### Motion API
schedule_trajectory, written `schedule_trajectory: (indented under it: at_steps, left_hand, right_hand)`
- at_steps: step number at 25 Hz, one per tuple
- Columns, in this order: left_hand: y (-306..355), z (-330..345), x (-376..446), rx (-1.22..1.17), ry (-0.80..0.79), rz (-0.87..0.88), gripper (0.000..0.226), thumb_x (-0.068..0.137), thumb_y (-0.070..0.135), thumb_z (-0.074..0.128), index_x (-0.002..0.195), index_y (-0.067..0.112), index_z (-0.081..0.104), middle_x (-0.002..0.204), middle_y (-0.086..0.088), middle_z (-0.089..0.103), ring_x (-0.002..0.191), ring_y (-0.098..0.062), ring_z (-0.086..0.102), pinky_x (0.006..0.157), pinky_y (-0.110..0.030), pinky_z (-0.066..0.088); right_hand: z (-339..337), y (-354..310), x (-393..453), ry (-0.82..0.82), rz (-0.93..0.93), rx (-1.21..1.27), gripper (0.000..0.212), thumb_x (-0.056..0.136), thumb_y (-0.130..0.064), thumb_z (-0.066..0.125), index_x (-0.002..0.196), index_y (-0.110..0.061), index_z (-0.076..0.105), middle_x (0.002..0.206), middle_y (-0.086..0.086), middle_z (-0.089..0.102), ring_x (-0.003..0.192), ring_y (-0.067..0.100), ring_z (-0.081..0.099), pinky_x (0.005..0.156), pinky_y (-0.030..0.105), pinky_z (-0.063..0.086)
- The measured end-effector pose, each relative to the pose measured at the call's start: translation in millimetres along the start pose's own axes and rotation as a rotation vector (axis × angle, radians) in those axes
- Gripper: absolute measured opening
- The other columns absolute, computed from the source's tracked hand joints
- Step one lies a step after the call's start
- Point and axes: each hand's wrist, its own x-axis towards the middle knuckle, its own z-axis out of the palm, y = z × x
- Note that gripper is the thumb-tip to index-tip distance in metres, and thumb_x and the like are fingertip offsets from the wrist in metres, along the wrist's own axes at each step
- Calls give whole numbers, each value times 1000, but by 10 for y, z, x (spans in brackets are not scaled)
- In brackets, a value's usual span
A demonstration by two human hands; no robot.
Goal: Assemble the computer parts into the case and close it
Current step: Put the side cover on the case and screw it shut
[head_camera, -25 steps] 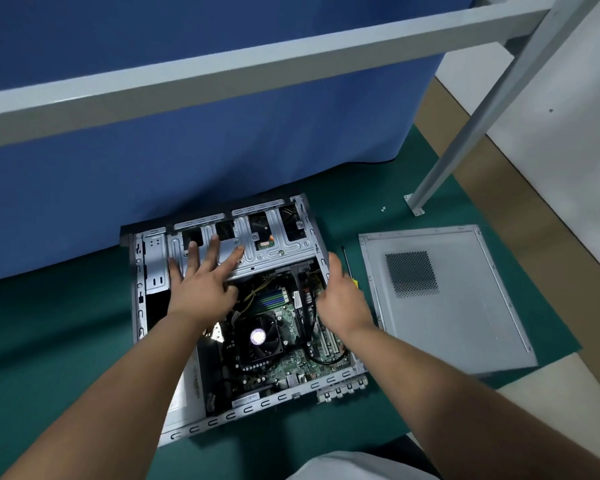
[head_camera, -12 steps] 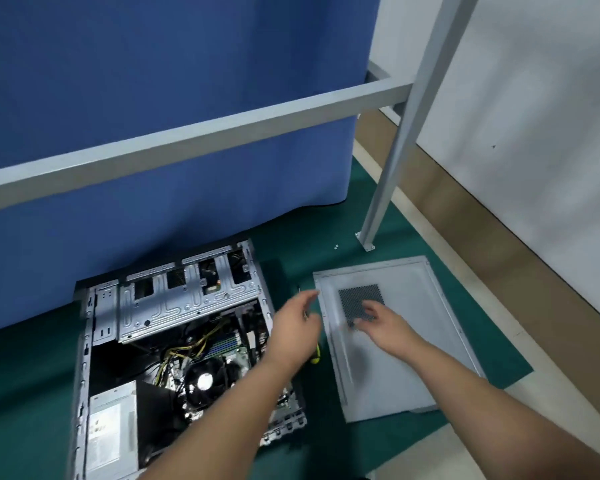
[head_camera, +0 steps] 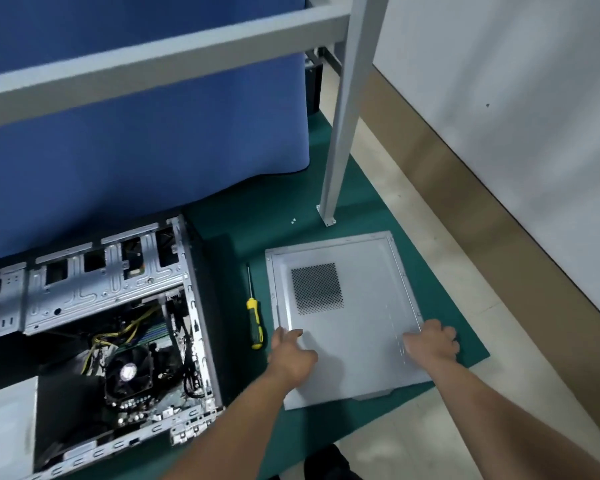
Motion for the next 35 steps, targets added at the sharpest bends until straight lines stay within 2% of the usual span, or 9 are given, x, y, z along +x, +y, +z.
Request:
schedule_trajectory:
  at_steps: [4, 7, 9, 15, 20, 23, 28, 32, 35]
  left_hand:
    - [-37, 121, 17, -5, 58, -70, 64, 93, 19, 54, 154, 33, 41, 171, 6, -1, 153, -32, 14, 115, -37, 32]
    - [-59, 121, 29, 38, 23, -63, 60, 93, 20, 51, 150, 37, 46, 171, 7, 0, 151, -34, 16, 102, -29, 30]
    - [-56, 88, 36, 14, -1, -57, 55, 94, 21, 52, 147, 36, 50, 170, 7, 0, 150, -33, 19, 111, -35, 36]
    - [166, -155, -139, -126, -102, -73, 39, 100, 30, 59, 138, 30, 60, 166, -3, 12, 137, -31, 44, 109, -38, 42]
    - [533, -388, -573, -249, -264, 201, 47, 101, 30, 61, 144, 43, 51, 158, 6, 37, 134, -21, 47, 113, -48, 43]
    - [636, -732, -909, -481, -335, 287, 54, 98, 46, 65, 148, 53, 44, 155, 16, 37, 129, -12, 41, 104, -52, 50]
    - [474, -1439, -1319, -641, -355, 327, 82, 84, 62, 74, 153, 47, 33, 150, 13, 43, 126, -25, 50, 80, -52, 61]
    - [285, -1780, -1403, -566, -162, 351, 57, 88, 29, 68, 139, 31, 44, 113, -5, 65, 92, -29, 68, 77, -60, 62]
    - [121, -2029, -1407, -589, -89, 368, 39, 86, 6, 48, 121, 18, 61, 91, -10, 66, 71, -24, 66, 62, -43, 62]
  right_hand:
    - [8, -43, 150, 35, 101, 75, 77, 79, -44, 70, 138, -8, 37, 138, 17, 41, 117, 37, 43, 82, 42, 40]
    - [-63, -64, 273, 12, 166, 145, 99, 75, -64, 73, 147, -9, 34, 146, 18, 40, 126, 41, 44, 102, 50, 43]
    - [-185, -47, 366, -61, 174, 310, 106, 75, -64, 78, 153, -8, 33, 152, 18, 42, 131, 42, 46, 107, 52, 43]
    - [-750, -8, 27, -314, -174, 514, 81, 79, -48, 84, 145, -12, 51, 138, 8, 62, 123, 33, 61, 106, 51, 49]
    - [-1049, -259, -1039, -530, -404, 784, 80, 62, -75, 82, 118, -18, 76, 116, 13, 75, 107, 32, 73, 86, 39, 57]
    - [-833, -530, -1670, -580, -477, 868, 70, 67, -76, 77, 113, -22, 79, 116, 16, 74, 104, 31, 73, 85, 38, 59]
    - [62, -986, -2566, -612, -537, 763, 54, 84, -73, 62, 126, -40, 69, 125, 2, 73, 111, 23, 71, 91, 41, 57]
    - [616, -1272, -2953, -599, -556, 756, 60, 81, -87, 51, 135, -60, 53, 138, -18, 62, 131, 9, 55, 110, 42, 42]
    - [861, -1338, -2962, -482, -634, 683, 47, 95, -66, 54, 140, -55, 50, 141, -23, 57, 135, 1, 47, 107, 29, 37]
